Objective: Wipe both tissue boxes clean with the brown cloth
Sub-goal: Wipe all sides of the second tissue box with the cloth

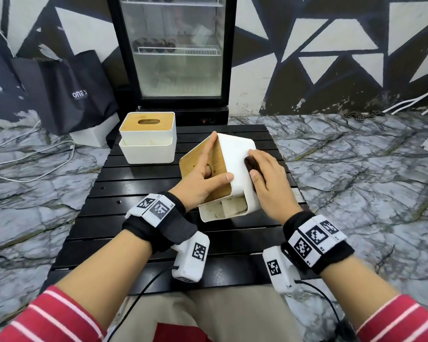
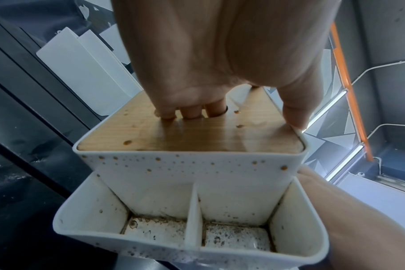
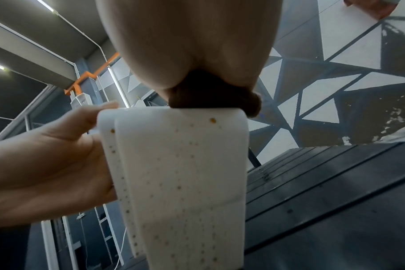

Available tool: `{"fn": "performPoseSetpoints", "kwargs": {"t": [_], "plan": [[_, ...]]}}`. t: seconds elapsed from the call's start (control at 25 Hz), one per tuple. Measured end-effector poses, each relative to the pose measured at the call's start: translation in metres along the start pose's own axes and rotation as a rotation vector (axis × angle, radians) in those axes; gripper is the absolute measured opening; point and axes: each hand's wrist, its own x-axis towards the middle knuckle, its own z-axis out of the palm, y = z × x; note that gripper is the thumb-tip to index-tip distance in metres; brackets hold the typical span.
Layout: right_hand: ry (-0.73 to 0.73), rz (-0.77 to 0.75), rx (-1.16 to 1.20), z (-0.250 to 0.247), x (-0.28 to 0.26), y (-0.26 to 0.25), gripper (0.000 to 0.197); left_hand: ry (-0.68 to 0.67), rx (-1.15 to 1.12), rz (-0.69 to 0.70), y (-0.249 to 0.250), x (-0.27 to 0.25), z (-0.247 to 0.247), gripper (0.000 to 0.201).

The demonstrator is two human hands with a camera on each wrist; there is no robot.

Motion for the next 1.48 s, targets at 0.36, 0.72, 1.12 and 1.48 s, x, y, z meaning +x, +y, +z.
{"fn": "performPoseSetpoints", "kwargs": {"t": [0.36, 0.72, 1.12, 1.48], "plan": [[0.015, 0.007, -0.024, 0.008, -0.038, -0.009, 0.049, 0.039, 0.012, -0.022, 0.001, -0.005, 0.002, 0.082], [0.038, 0.014, 0.009, 0.007, -0.043, -0.015, 0.049, 0.018, 0.04, -0.022, 0.003, -0.007, 0.008, 0.081], [0.008, -0.021, 0.043, 0.004, -0.039, -0.022, 0.048, -0.049, 0.083, -0.001, -0.003, -0.003, 0.005, 0.083], [0.028, -0.059, 0.036, 0.005, -0.025, -0.024, 0.049, -0.117, 0.11, 0.004, -0.006, -0.001, 0.003, 0.082]]}}
